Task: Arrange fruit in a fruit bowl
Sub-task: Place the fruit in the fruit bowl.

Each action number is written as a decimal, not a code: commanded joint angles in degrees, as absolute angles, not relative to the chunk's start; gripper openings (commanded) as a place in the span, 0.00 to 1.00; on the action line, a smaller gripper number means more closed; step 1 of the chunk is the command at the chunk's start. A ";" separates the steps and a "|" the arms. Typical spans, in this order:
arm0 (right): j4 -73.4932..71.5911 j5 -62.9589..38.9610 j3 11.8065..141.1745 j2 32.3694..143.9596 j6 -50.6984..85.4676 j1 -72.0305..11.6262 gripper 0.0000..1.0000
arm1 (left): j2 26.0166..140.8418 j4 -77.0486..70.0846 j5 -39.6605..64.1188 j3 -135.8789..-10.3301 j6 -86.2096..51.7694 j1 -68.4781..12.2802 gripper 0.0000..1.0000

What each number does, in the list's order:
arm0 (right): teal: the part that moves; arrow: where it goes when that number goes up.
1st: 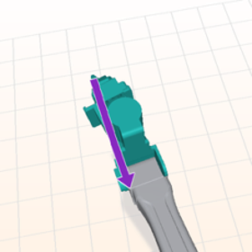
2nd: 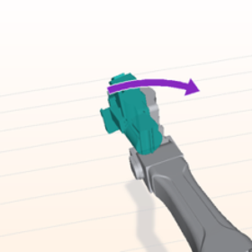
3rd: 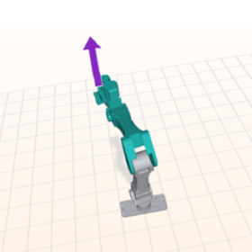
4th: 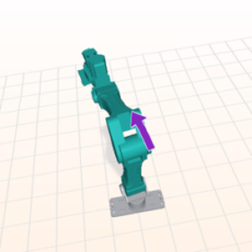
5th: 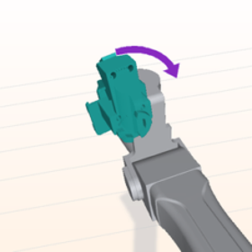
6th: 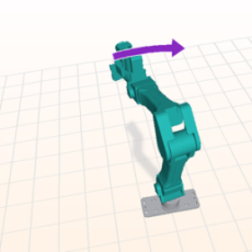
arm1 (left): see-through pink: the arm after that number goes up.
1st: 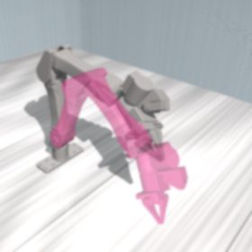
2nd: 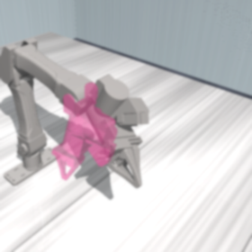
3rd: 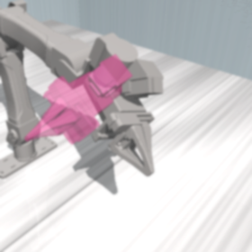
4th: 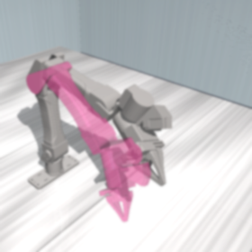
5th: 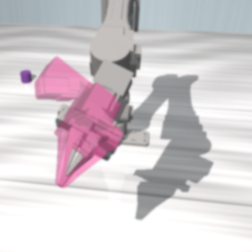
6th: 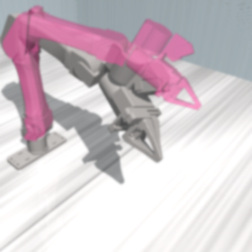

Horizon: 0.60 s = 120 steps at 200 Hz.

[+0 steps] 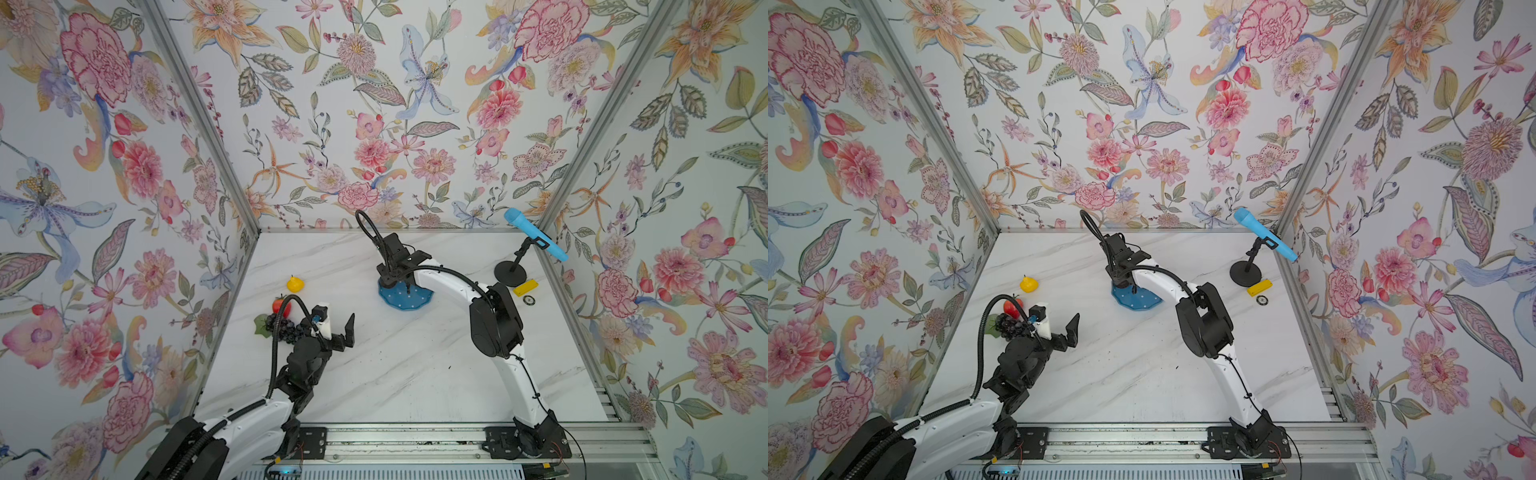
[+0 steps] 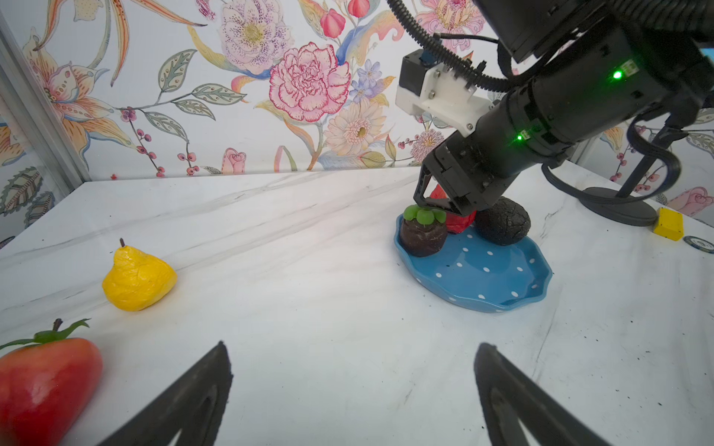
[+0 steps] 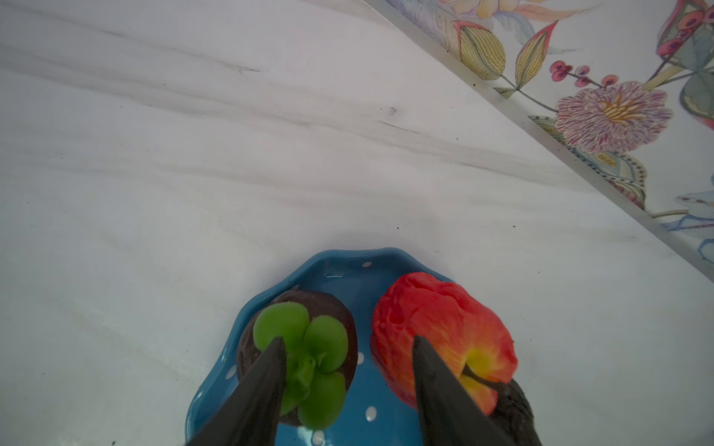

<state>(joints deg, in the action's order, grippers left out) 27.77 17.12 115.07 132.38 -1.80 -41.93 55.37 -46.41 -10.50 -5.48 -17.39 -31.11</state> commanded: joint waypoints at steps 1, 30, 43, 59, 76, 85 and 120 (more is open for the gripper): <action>29.00 15.30 114.70 129.08 0.15 -41.74 0.55 | 55.72 -48.52 -9.71 -5.04 -16.44 -30.56 0.99; 28.98 14.38 114.20 127.57 0.26 -41.92 0.56 | 56.40 -48.30 -9.53 -5.34 -16.50 -30.58 0.99; 28.94 13.82 113.57 126.20 0.35 -42.14 0.58 | 56.59 -47.74 -9.49 -5.79 -16.78 -30.57 0.99; 29.00 13.03 111.87 123.47 0.89 -42.52 0.60 | 56.58 -46.02 -9.54 -6.85 -17.28 -30.56 0.99; 28.87 11.90 108.64 119.20 2.08 -42.62 0.62 | 56.43 -43.24 -10.04 -8.61 -19.17 -30.50 0.99; 28.78 11.69 106.21 116.37 2.97 -42.60 0.62 | 56.55 -42.39 -11.16 -9.53 -21.84 -30.44 0.99; 24.20 13.25 90.84 101.90 5.88 -42.63 0.69 | 58.33 -31.52 -11.44 -17.36 -27.21 -29.52 0.99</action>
<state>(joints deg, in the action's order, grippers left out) 26.85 12.62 98.98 111.20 2.46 -42.35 56.88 -39.42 -10.79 -11.35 -22.61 -30.37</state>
